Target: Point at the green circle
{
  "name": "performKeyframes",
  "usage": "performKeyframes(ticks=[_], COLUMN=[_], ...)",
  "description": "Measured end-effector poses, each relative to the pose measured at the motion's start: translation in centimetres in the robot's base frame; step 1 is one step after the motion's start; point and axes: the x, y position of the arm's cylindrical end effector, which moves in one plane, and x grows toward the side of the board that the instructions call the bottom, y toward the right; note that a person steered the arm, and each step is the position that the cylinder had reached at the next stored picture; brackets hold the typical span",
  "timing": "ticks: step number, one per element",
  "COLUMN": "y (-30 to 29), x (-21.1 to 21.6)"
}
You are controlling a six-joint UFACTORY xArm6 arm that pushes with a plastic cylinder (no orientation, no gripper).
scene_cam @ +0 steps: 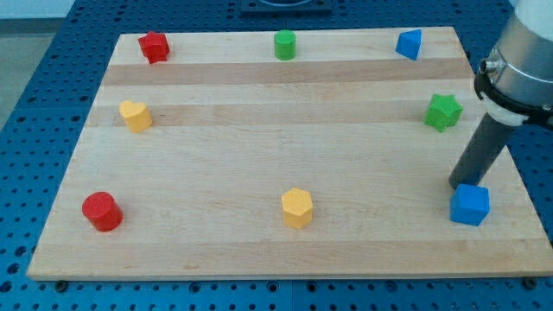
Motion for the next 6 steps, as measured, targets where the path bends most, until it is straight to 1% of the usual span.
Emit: performKeyframes(ticks=[1,2,3,4,5,6], y=[-0.4,-4.3,-8.3,-11.3,-12.6,-12.6], x=[0.0,-1.3,-3.6,-6.6,-10.5,-15.0])
